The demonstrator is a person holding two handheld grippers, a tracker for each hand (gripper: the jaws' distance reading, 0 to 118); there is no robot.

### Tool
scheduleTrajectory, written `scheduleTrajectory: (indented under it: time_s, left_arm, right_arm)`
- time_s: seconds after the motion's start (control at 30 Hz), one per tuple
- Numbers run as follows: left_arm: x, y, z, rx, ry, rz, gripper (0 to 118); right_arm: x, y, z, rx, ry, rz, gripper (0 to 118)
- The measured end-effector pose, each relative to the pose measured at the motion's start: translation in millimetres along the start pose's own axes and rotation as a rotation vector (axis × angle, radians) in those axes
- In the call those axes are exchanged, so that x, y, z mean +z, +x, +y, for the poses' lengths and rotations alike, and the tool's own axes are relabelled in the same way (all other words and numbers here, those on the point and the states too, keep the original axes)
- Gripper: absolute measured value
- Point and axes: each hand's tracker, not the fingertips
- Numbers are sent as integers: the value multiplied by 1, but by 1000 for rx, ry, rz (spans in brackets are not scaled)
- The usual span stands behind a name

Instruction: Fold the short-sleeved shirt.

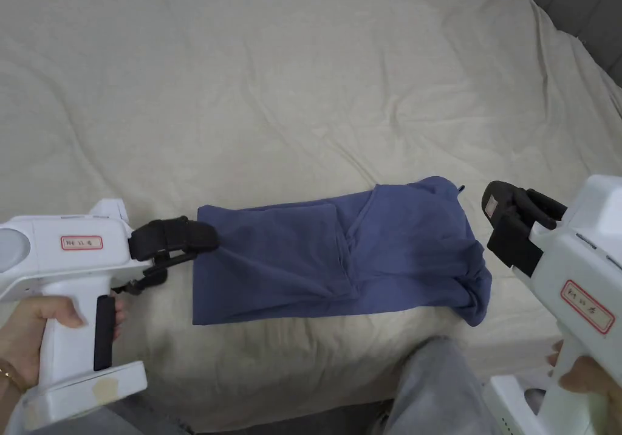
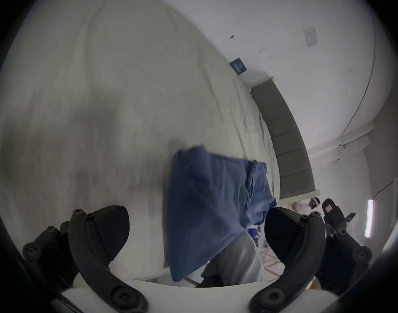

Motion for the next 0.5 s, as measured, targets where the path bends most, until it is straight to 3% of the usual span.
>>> scheduleTrajectory:
  time_s: [0.1, 0.17, 0.23, 0.3, 0.33, 0.37, 0.4, 0.5]
  left_arm:
    - [-5, -6, -7, 39, 87, -113, 117]
    - [-11, -6, -3, 134, 81, -186, 112]
    - [-25, -5, -6, 176, 46, -218, 92]
    - [-39, 3, -8, 90, 23, -138, 68]
    - [-43, 8, -9, 56, 18, -118, 54]
    - [-46, 11, -8, 59, 16, -80, 30]
    - [-49, 13, -7, 84, 18, -29, 18]
    - [-49, 20, -4, 117, 27, -8, 15]
  right_arm:
    - [-4, 3, -3, 0, -16, -7, 2]
    - [-6, 3, -4, 2, -24, -10, 2]
    - [-6, 2, -4, 4, -31, -12, 2]
    - [-7, 2, -4, 7, -34, -14, 2]
    - [-7, 2, -4, 8, -35, -16, 2]
    - [-7, 2, -4, 6, -36, -16, 2]
    - [-7, 3, -4, 3, -38, -16, 2]
    - [-6, 3, -4, 1, -37, -15, 2]
